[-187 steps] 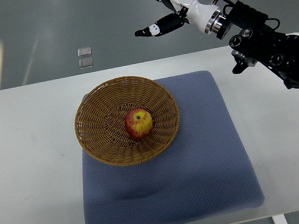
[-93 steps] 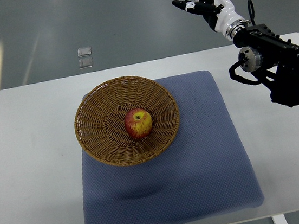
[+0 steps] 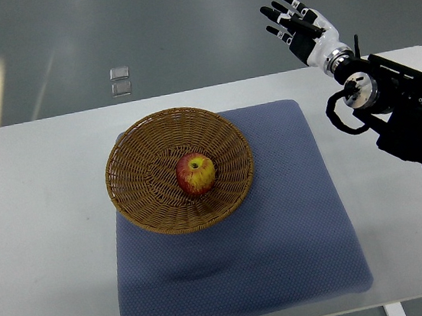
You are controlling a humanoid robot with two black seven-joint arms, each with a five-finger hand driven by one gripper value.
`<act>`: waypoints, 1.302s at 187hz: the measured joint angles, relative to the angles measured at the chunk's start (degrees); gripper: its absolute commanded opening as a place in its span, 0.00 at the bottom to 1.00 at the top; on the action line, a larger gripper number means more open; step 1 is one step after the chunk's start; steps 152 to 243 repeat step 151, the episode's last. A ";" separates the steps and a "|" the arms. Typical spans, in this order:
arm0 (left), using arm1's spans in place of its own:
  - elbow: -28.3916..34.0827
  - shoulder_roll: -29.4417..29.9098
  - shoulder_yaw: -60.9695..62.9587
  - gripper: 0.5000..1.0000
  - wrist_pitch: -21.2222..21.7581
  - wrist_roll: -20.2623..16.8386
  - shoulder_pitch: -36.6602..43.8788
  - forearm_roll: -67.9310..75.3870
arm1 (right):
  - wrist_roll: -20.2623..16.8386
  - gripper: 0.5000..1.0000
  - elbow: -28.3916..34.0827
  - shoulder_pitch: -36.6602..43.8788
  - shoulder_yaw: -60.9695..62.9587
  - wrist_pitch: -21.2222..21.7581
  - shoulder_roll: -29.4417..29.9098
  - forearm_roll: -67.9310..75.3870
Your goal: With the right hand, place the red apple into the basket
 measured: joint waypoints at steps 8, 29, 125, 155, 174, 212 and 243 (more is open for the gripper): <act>0.00 0.00 0.00 1.00 0.00 0.00 0.00 0.00 | 0.13 0.83 0.00 -0.54 0.03 0.79 0.02 0.12; 0.00 0.00 0.00 1.00 0.00 0.00 0.00 0.00 | 0.60 0.84 -0.06 -2.01 0.07 1.42 0.12 0.21; 0.00 0.00 0.00 1.00 0.00 0.00 0.00 0.00 | 0.85 0.84 -0.08 -3.02 1.37 1.09 0.81 0.17; 0.00 0.00 0.00 1.00 0.00 0.00 0.00 0.00 | 0.85 0.84 -0.08 -3.01 1.39 0.90 0.81 0.15; 0.00 0.00 0.00 1.00 0.00 0.00 0.00 0.00 | 0.85 0.84 -0.08 -3.01 1.39 0.90 0.81 0.15; 0.00 0.00 0.00 1.00 0.00 0.00 0.00 0.00 | 0.85 0.84 -0.08 -3.01 1.39 0.90 0.81 0.15; 0.00 0.00 0.00 1.00 0.00 0.00 0.00 0.00 | 0.85 0.84 -0.08 -3.01 1.39 0.90 0.81 0.15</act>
